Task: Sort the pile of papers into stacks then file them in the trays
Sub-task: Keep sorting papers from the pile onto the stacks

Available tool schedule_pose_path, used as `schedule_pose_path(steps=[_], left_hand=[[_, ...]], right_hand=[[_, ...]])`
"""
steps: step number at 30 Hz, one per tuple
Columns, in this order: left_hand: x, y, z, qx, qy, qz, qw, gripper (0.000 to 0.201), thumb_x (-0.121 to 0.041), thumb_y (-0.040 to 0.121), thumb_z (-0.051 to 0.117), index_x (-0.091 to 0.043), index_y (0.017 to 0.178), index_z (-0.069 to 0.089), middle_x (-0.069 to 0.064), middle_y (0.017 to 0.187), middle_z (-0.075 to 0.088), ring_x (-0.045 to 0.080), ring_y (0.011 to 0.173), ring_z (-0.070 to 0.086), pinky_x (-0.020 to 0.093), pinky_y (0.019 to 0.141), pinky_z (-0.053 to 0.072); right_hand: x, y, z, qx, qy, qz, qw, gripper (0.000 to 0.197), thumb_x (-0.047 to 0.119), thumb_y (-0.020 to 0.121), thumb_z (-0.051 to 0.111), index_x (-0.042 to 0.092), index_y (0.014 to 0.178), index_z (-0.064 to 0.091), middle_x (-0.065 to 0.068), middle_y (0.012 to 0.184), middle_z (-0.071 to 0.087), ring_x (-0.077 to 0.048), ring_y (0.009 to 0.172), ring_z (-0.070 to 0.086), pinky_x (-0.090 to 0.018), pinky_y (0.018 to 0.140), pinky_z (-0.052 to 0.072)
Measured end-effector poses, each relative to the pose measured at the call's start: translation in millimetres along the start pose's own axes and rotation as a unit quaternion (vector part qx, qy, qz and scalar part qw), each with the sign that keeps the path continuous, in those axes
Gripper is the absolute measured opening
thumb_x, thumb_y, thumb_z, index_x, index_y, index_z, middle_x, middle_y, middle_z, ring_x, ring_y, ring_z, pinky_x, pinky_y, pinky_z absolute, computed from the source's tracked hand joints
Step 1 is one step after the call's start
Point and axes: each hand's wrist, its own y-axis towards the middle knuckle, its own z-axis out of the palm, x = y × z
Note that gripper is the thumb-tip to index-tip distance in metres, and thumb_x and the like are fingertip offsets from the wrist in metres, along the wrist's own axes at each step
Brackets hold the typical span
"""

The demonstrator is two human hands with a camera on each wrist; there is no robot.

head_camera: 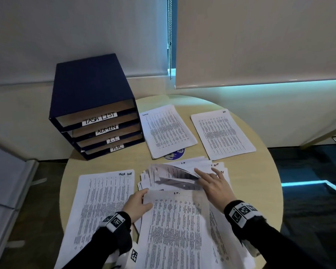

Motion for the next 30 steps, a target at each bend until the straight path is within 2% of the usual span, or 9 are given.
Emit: schedule_pose_path(steps=[4, 7, 9, 14, 16, 18, 21, 24, 30], left_hand=[[-13, -4, 5, -0.01, -0.006, -0.008, 1.0, 0.04, -0.005, 0.089, 0.064, -0.022, 0.122, 0.051, -0.002, 0.119, 0.062, 0.017, 0.111, 0.061, 0.039, 0.102, 0.047], [-12, -2, 4, -0.012, -0.021, -0.006, 1.0, 0.046, -0.007, 0.088, 0.065, -0.015, 0.131, 0.051, -0.001, 0.122, 0.063, 0.017, 0.111, 0.062, 0.041, 0.102, 0.047], [-6, 1, 3, -0.01, -0.028, -0.009, 1.0, 0.053, -0.012, 0.086, 0.067, -0.013, 0.136, 0.049, 0.0, 0.123, 0.064, 0.017, 0.111, 0.062, 0.042, 0.101, 0.048], [10, 13, 1, -0.002, -0.03, -0.014, 0.999, 0.075, -0.033, 0.073, 0.072, -0.018, 0.141, 0.044, 0.0, 0.132, 0.059, 0.014, 0.115, 0.06, 0.043, 0.102, 0.048], [11, 14, 0, -0.004, -0.036, -0.019, 0.999, 0.073, -0.03, 0.075, 0.071, -0.018, 0.141, 0.043, 0.001, 0.132, 0.059, 0.016, 0.115, 0.06, 0.043, 0.102, 0.047], [9, 13, 1, -0.008, -0.036, -0.022, 0.999, 0.074, -0.028, 0.076, 0.071, -0.017, 0.143, 0.041, 0.002, 0.134, 0.057, 0.017, 0.116, 0.059, 0.044, 0.102, 0.047], [5, 11, 1, -0.009, -0.028, -0.025, 0.999, 0.074, -0.025, 0.081, 0.07, -0.016, 0.146, 0.036, 0.003, 0.14, 0.051, 0.02, 0.122, 0.055, 0.044, 0.105, 0.044], [5, 11, 0, -0.016, -0.027, -0.032, 0.999, 0.074, -0.021, 0.084, 0.07, -0.015, 0.148, 0.032, 0.005, 0.144, 0.047, 0.022, 0.126, 0.051, 0.046, 0.107, 0.041], [3, 11, 3, -0.019, -0.035, -0.035, 0.999, 0.076, -0.023, 0.083, 0.07, -0.015, 0.148, 0.032, 0.004, 0.142, 0.048, 0.022, 0.126, 0.051, 0.045, 0.108, 0.041]], right_hand=[[-1, 10, -2, -0.015, -0.022, -0.024, 0.999, 0.047, -0.003, 0.047, 0.079, 0.019, 0.087, 0.068, 0.0, 0.093, 0.061, -0.017, 0.058, 0.061, -0.038, 0.094, 0.035], [-4, 14, -8, -0.006, -0.041, -0.045, 0.998, 0.044, 0.0, 0.047, 0.081, 0.02, 0.084, 0.071, 0.002, 0.083, 0.058, -0.016, 0.053, 0.059, -0.039, 0.088, 0.05], [-5, 15, -11, -0.011, -0.05, -0.059, 0.997, 0.041, 0.001, 0.048, 0.081, 0.021, 0.083, 0.072, 0.002, 0.08, 0.058, -0.017, 0.057, 0.059, -0.04, 0.086, 0.053], [-7, 14, -10, -0.048, -0.057, -0.061, 0.995, 0.034, 0.003, 0.056, 0.08, 0.019, 0.085, 0.074, 0.001, 0.081, 0.06, -0.022, 0.075, 0.061, -0.04, 0.087, 0.048], [-7, 15, -10, -0.051, -0.047, -0.058, 0.996, 0.034, 0.002, 0.054, 0.082, 0.017, 0.083, 0.074, 0.0, 0.08, 0.059, -0.022, 0.069, 0.059, -0.037, 0.083, 0.05], [-5, 15, -12, -0.04, -0.034, -0.057, 0.997, 0.038, 0.001, 0.051, 0.083, 0.017, 0.084, 0.074, 0.0, 0.079, 0.058, -0.02, 0.063, 0.057, -0.032, 0.073, 0.054], [-3, 17, -16, -0.018, -0.022, -0.057, 0.998, 0.045, -0.002, 0.045, 0.084, 0.015, 0.086, 0.074, 0.0, 0.079, 0.058, -0.017, 0.055, 0.053, -0.027, 0.058, 0.049], [-3, 21, -19, -0.015, -0.018, -0.064, 0.998, 0.044, -0.004, 0.042, 0.083, 0.013, 0.082, 0.072, -0.001, 0.078, 0.057, -0.016, 0.046, 0.049, -0.026, 0.051, 0.047], [-7, 24, -20, -0.008, -0.01, -0.087, 0.996, 0.043, -0.005, 0.051, 0.076, 0.012, 0.09, 0.071, 0.0, 0.084, 0.059, -0.016, 0.037, 0.044, -0.027, 0.036, 0.042]])
